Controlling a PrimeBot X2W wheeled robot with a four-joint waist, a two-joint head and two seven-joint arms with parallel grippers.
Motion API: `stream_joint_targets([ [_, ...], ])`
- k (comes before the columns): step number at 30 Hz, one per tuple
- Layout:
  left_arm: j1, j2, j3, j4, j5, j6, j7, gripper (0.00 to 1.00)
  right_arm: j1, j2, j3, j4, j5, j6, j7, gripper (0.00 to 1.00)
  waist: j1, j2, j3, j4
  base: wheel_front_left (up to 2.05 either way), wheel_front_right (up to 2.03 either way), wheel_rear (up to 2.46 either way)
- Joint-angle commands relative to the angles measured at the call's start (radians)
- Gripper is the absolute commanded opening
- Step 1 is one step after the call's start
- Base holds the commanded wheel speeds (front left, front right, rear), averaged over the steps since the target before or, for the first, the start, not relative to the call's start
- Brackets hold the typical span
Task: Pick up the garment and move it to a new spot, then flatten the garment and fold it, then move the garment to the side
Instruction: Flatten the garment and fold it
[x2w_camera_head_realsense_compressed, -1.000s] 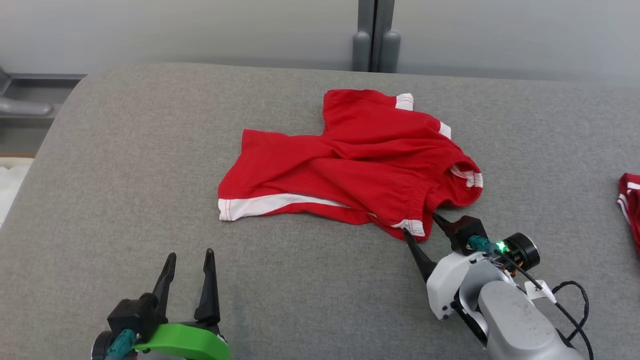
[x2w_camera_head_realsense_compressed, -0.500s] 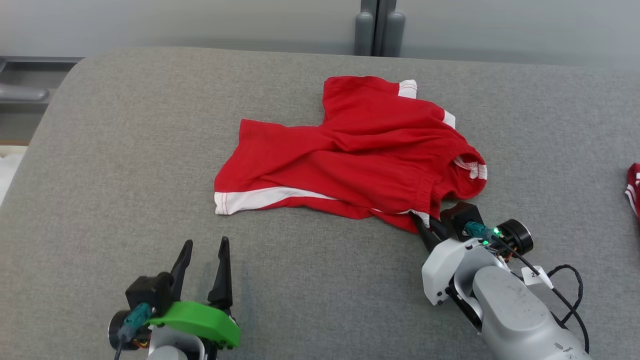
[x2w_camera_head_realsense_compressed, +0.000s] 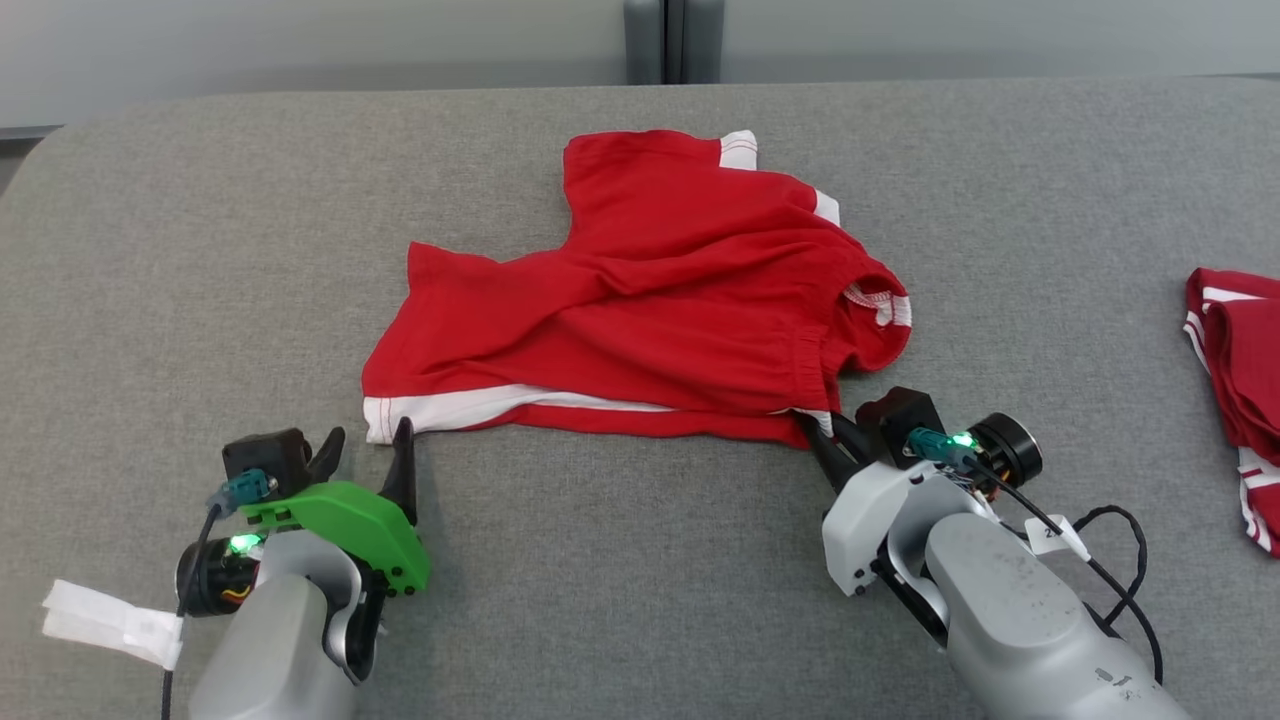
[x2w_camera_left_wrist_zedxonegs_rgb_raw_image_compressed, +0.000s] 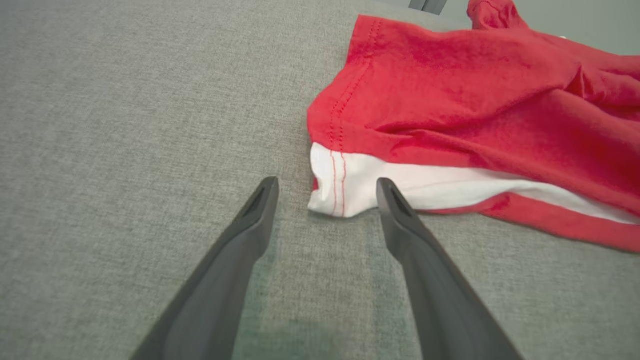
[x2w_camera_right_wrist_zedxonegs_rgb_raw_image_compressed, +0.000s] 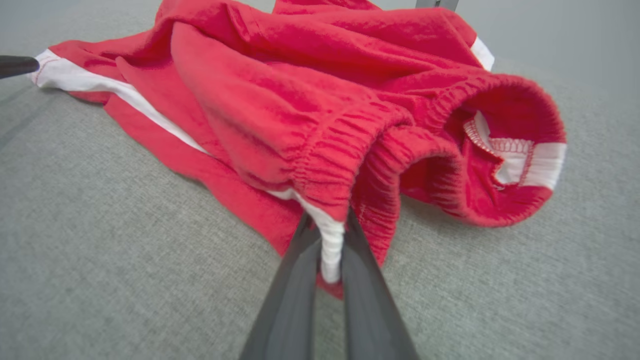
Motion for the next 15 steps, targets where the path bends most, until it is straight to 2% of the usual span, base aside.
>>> stream_joint_targets([
  [1, -0.027, 0.016, -0.005, 0.024, -0.002, -0.005, 0.007, 1.0, -0.015, -0.005, 0.004, -0.002, 0.003, -0.002, -0.005, 0.0, 0.0, -0.0001, 0.013, -0.013, 0.0, 0.0, 0.0],
  [6, -0.08, 0.028, -0.04, 0.09, -0.013, -0.007, 0.027, 1.0, -0.019, -0.005, 0.01, -0.006, 0.005, -0.002, -0.005, 0.0, 0.0, -0.0001, 0.021, -0.022, 0.0, 0.0, 0.0],
  [12, -0.093, 0.041, -0.129, 0.088, -0.057, -0.007, 0.033, 1.0, -0.015, -0.005, 0.011, -0.017, 0.012, -0.002, -0.005, 0.0, 0.0, -0.0001, 0.025, -0.023, 0.0, 0.0, 0.0],
  [15, -0.099, 0.05, -0.161, 0.081, -0.086, -0.007, 0.023, 0.8, -0.015, -0.005, 0.012, -0.023, 0.014, -0.002, -0.005, 0.0, 0.0, -0.0001, 0.029, -0.024, 0.0, 0.0, 0.0],
])
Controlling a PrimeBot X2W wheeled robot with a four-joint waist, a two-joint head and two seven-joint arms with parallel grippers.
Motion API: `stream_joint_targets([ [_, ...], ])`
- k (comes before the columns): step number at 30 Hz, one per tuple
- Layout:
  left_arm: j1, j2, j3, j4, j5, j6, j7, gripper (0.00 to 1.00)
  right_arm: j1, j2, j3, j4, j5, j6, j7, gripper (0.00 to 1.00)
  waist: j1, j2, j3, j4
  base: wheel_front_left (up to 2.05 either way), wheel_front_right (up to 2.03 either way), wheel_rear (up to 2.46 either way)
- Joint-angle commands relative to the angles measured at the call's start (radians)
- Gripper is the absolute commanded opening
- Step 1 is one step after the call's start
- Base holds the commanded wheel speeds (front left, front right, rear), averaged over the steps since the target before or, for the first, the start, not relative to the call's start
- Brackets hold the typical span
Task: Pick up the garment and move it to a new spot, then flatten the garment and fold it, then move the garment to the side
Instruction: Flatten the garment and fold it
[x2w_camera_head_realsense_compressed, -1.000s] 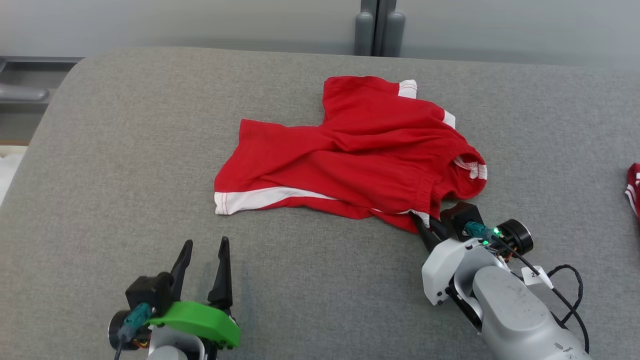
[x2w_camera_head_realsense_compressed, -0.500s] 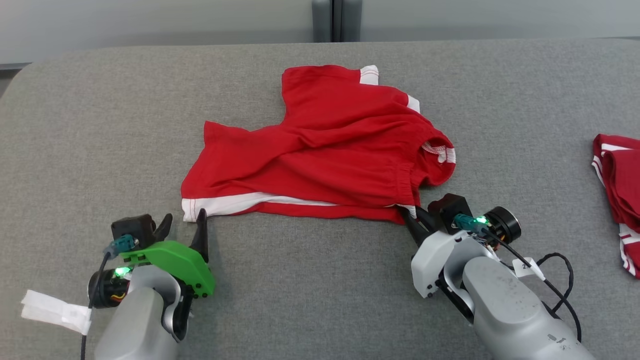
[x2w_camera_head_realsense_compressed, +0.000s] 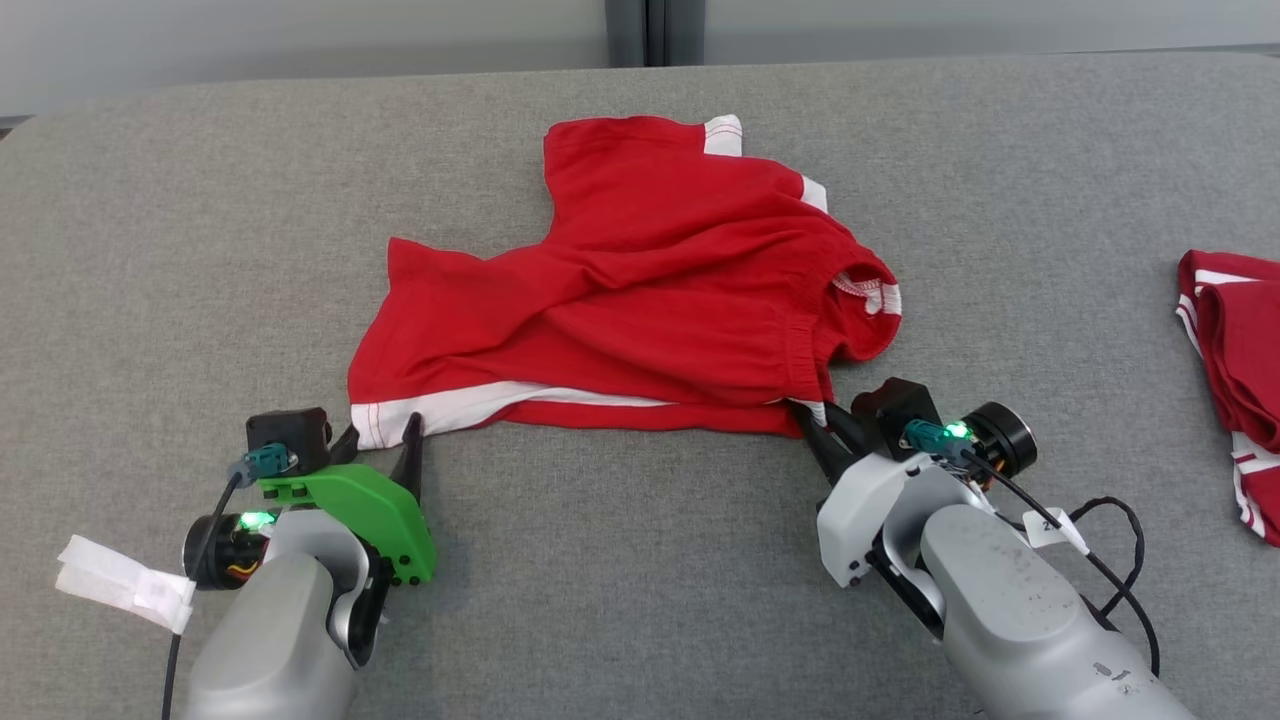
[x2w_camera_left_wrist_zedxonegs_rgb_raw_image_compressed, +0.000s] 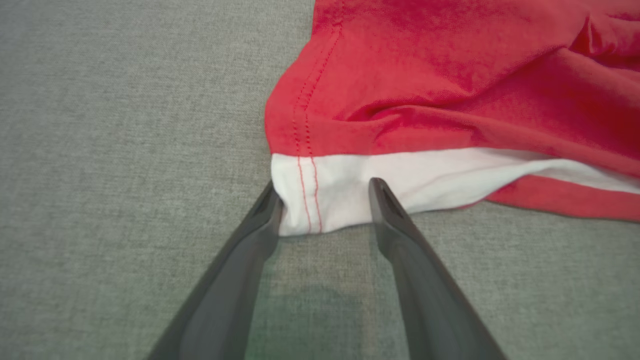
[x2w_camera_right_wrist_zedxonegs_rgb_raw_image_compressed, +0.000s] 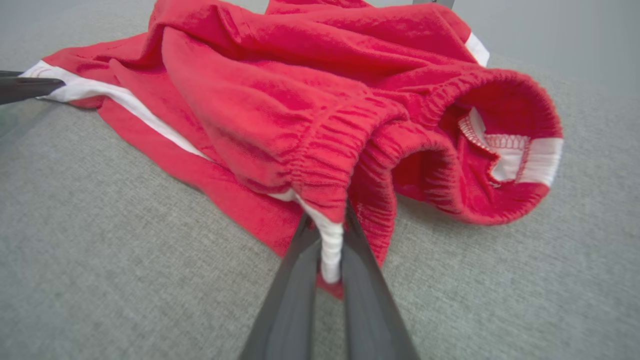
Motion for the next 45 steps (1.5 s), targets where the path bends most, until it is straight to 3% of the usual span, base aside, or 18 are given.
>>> stream_joint_targets([
  [1, -0.022, 0.009, -0.011, -0.007, -0.02, -0.003, -0.011, 0.75, -0.006, -0.005, -0.001, -0.005, 0.005, -0.002, -0.004, 0.0, 0.0, 0.0, 0.002, -0.001, 0.0, 0.0, 0.0],
  [3, -0.025, 0.018, -0.027, -0.013, -0.033, -0.003, -0.024, 0.63, -0.008, -0.005, -0.004, -0.007, 0.001, -0.002, -0.004, 0.0, 0.0, 0.0, 0.004, -0.001, 0.0, 0.0, 0.0],
  [8, -0.025, 0.033, -0.071, -0.017, -0.068, -0.003, -0.03, 0.21, -0.01, -0.005, -0.01, -0.013, -0.004, -0.002, -0.004, 0.0, 0.0, 0.0, 0.008, 0.0, 0.0, 0.0, 0.0],
  [12, -0.036, 0.046, -0.095, -0.005, -0.089, -0.003, -0.036, 0.0, -0.014, -0.005, -0.009, -0.018, -0.004, -0.002, -0.004, 0.0, 0.0, 0.0, 0.012, -0.001, 0.0, 0.0, 0.0],
  [19, -0.047, 0.068, -0.123, -0.022, -0.116, -0.003, -0.083, 0.0, -0.022, -0.005, -0.02, -0.053, -0.008, -0.002, -0.005, 0.0, 0.0, 0.0, 0.006, -0.01, 0.0, 0.0, 0.0],
  [25, -0.047, 0.114, -0.144, -0.133, -0.145, -0.003, -0.115, 0.0, -0.012, -0.007, -0.068, -0.132, -0.004, -0.002, -0.005, 0.0, 0.0, 0.0, -0.035, -0.016, 0.0, 0.0, 0.0],
  [35, -0.003, 0.215, -0.121, -0.495, -0.218, 0.002, -0.092, 0.0, 0.013, -0.081, -0.113, -0.379, 0.036, -0.002, 0.001, 0.0, 0.0, 0.0, -0.168, -0.046, 0.0, 0.0, 0.0],
  [45, -0.009, 0.358, -0.075, -0.965, -0.206, 0.099, 0.08, 0.0, 0.029, -0.187, -0.177, -0.777, 0.074, -0.002, 0.146, 0.0, 0.0, 0.0, -0.246, -0.093, 0.0, 0.0, 0.0],
])
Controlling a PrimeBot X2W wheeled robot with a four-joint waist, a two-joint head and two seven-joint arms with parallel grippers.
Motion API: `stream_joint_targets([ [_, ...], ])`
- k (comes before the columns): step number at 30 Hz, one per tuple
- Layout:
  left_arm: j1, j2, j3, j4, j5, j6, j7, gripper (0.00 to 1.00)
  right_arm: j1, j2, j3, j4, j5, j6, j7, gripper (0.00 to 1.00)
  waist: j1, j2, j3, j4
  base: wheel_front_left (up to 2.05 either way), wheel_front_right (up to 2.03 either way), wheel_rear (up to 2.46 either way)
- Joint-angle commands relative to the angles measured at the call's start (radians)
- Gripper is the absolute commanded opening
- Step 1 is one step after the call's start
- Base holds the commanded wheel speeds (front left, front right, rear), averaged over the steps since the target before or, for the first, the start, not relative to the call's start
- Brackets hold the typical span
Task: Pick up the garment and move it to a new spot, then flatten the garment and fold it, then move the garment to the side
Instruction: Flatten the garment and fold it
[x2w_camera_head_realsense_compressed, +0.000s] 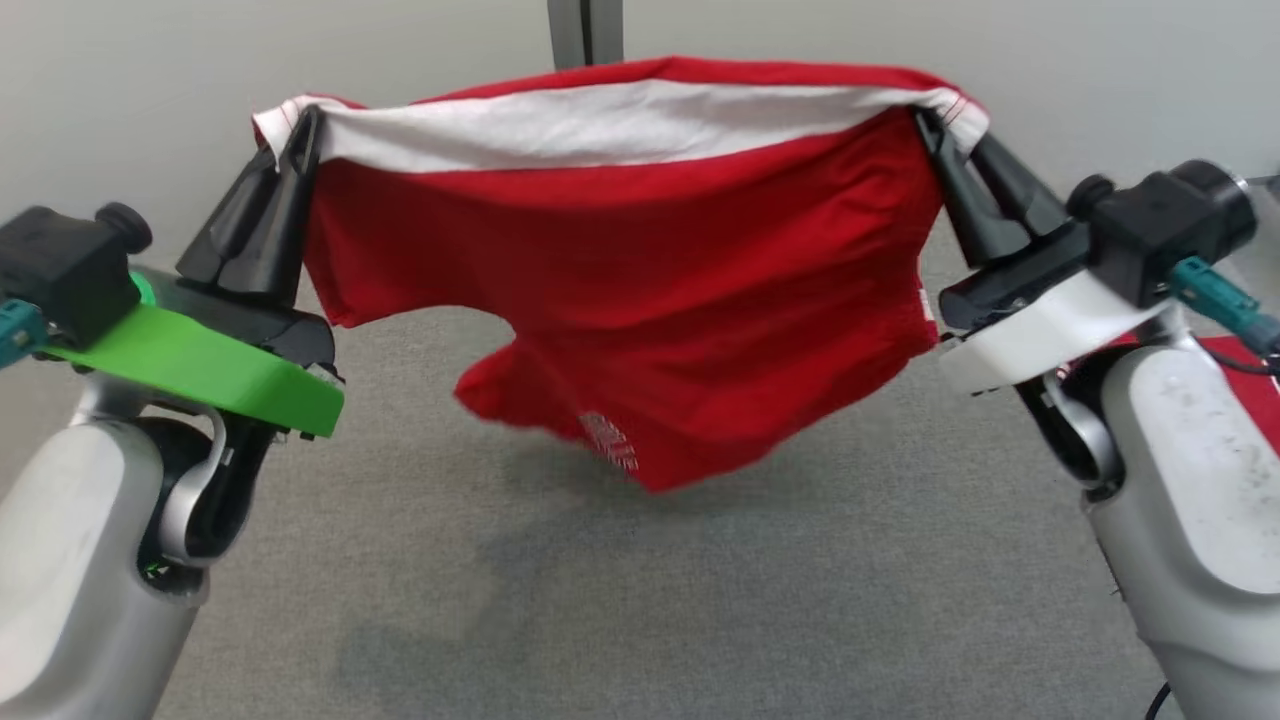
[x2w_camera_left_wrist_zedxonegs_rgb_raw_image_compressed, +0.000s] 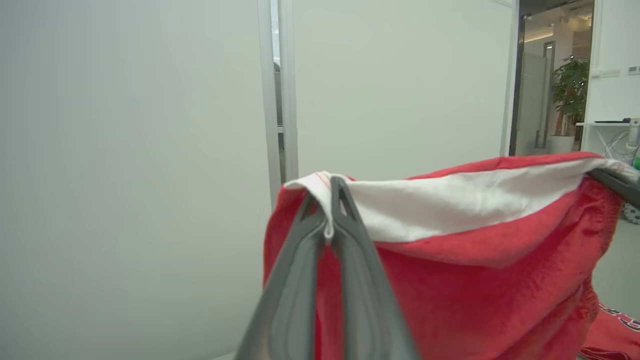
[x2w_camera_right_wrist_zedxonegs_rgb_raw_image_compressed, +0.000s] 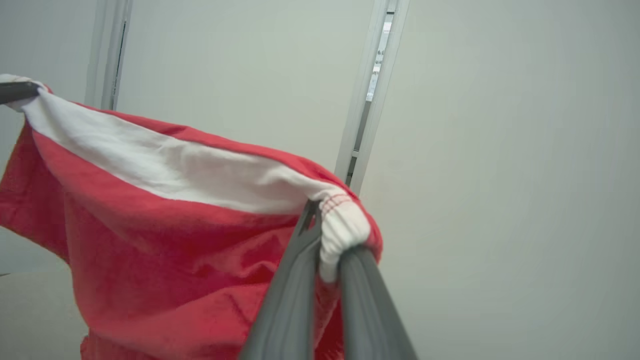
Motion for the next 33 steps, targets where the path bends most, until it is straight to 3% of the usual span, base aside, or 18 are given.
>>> stream_joint_targets([
  [1, -0.017, 0.017, 0.009, -0.043, 0.004, 0.015, 0.025, 0.0, 0.015, -0.015, -0.016, -0.051, 0.004, -0.002, 0.026, 0.0, 0.0, 0.0, -0.02, -0.025, 0.0, 0.0, 0.0],
  [6, -0.057, 0.064, 0.031, -0.167, -0.004, 0.054, 0.122, 0.0, 0.016, -0.04, -0.062, -0.204, -0.001, -0.002, 0.121, 0.0, 0.0, 0.0, 0.003, -0.036, 0.0, 0.0, 0.0],
  [11, -0.124, 0.059, 0.022, -0.15, -0.011, 0.042, 0.161, 0.0, -0.033, -0.057, -0.058, -0.201, -0.009, -0.002, 0.177, 0.0, 0.0, 0.0, 0.087, -0.037, 0.0, 0.0, 0.0],
  [19, -0.363, 0.008, -0.008, 0.079, 0.035, -0.022, 0.141, 0.0, -0.322, -0.036, 0.035, 0.027, -0.012, -0.002, 0.113, 0.0, 0.0, 0.0, 0.262, -0.043, 0.0, 0.0, 0.0],
  [26, -0.665, -0.095, -0.014, 0.345, 0.119, -0.055, -0.026, 0.0, -0.645, 0.046, -0.009, 0.318, -0.083, -0.002, -0.06, 0.0, 0.0, 0.0, 0.366, -0.031, 0.0, 0.0, 0.0],
  [33, -0.688, -0.182, -0.051, 0.55, 0.099, -0.08, -0.127, 0.0, -0.676, 0.114, -0.006, 0.532, -0.126, -0.002, -0.134, 0.0, 0.0, 0.0, 0.429, -0.012, 0.0, 0.0, 0.0],
])
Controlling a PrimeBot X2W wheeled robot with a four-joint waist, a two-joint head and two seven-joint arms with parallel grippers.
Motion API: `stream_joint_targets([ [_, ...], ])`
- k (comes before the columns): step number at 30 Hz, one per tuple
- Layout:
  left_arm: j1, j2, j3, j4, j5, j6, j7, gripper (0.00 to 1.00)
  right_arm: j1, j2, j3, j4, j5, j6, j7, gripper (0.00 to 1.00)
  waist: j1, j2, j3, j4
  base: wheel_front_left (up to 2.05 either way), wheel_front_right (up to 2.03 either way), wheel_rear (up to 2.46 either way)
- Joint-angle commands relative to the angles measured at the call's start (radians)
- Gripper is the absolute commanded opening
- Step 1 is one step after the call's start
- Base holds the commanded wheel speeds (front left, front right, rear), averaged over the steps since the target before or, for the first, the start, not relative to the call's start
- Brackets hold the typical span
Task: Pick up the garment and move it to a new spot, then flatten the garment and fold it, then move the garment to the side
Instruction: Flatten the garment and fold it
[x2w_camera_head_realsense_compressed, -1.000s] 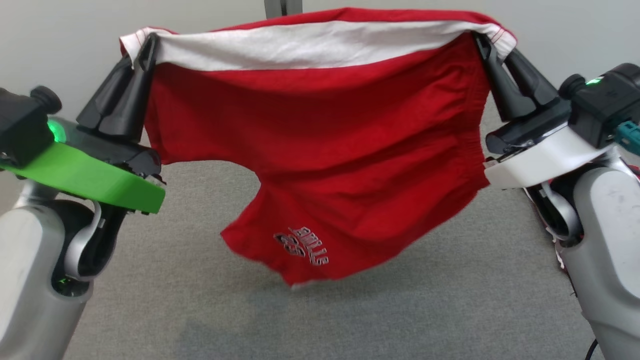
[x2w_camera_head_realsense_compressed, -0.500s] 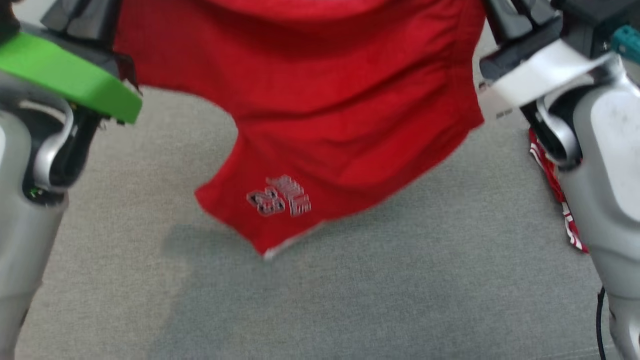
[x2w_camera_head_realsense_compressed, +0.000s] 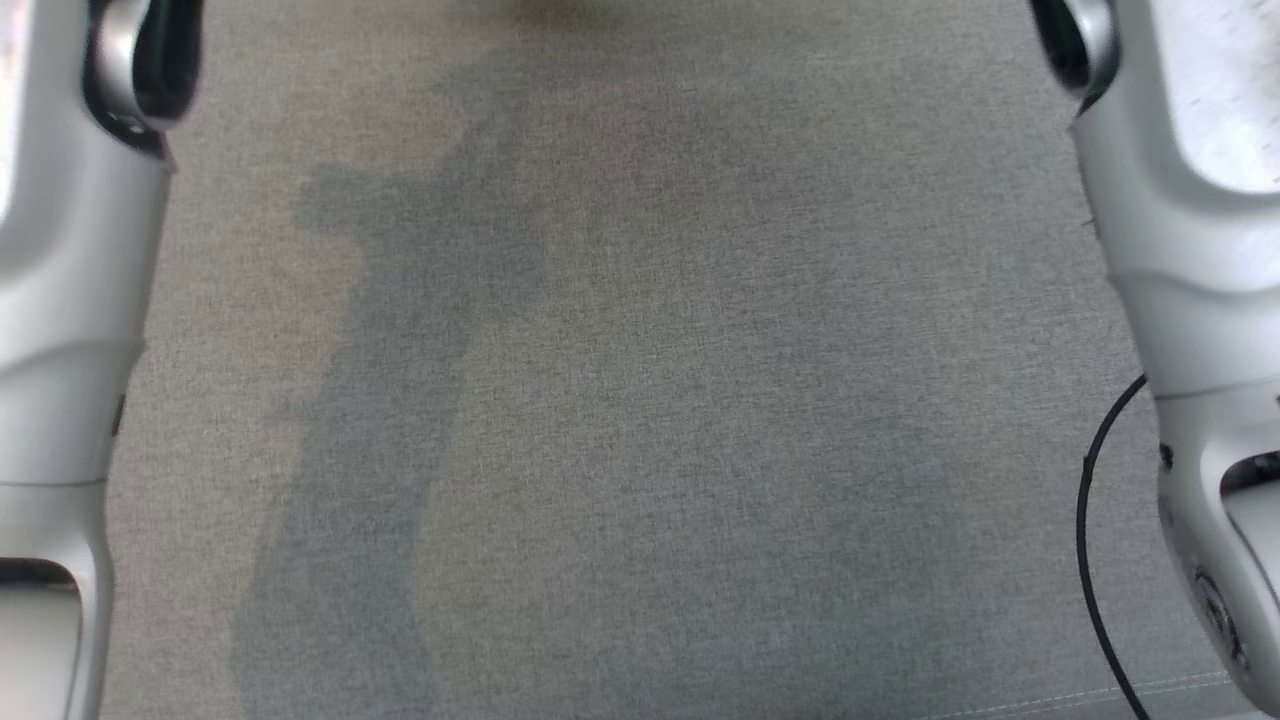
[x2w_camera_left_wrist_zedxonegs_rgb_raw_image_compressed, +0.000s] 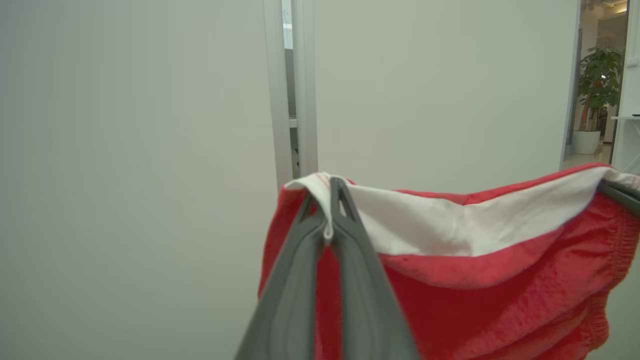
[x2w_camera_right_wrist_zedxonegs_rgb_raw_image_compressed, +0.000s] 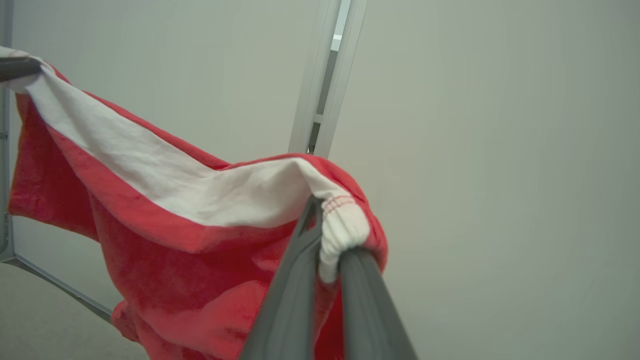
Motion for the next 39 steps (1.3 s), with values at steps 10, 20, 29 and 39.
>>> stream_joint_targets([
  [10, 0.264, 0.015, -0.052, 0.015, -0.084, -0.023, -0.081, 0.0, 0.307, 0.0, 0.089, -0.061, 0.048, -0.002, -0.018, 0.0, 0.0, -0.0001, 0.046, 0.023, 0.0, 0.0, 0.0],
  [20, 0.611, 0.077, -0.002, -0.281, -0.114, 0.006, -0.095, 0.0, 0.647, -0.032, 0.086, -0.314, 0.087, -0.002, -0.018, 0.0, 0.0, -0.0001, -0.066, 0.024, 0.0, 0.0, 0.0],
  [29, 0.938, 0.148, -0.015, -0.574, -0.113, 0.107, -0.057, 0.0, 0.96, -0.027, 0.026, -0.483, 0.082, -0.002, -0.016, 0.0, 0.0, -0.0001, -0.233, 0.025, 0.0, 0.0, 0.0],
  [39, 1.169, 0.256, 0.001, -0.84, -0.13, 0.256, 0.058, 0.0, 1.256, -0.001, -0.005, -0.741, 0.071, -0.002, 0.113, 0.0, 0.0, -0.0001, -0.282, 0.006, 0.0, 0.0, 0.0],
])
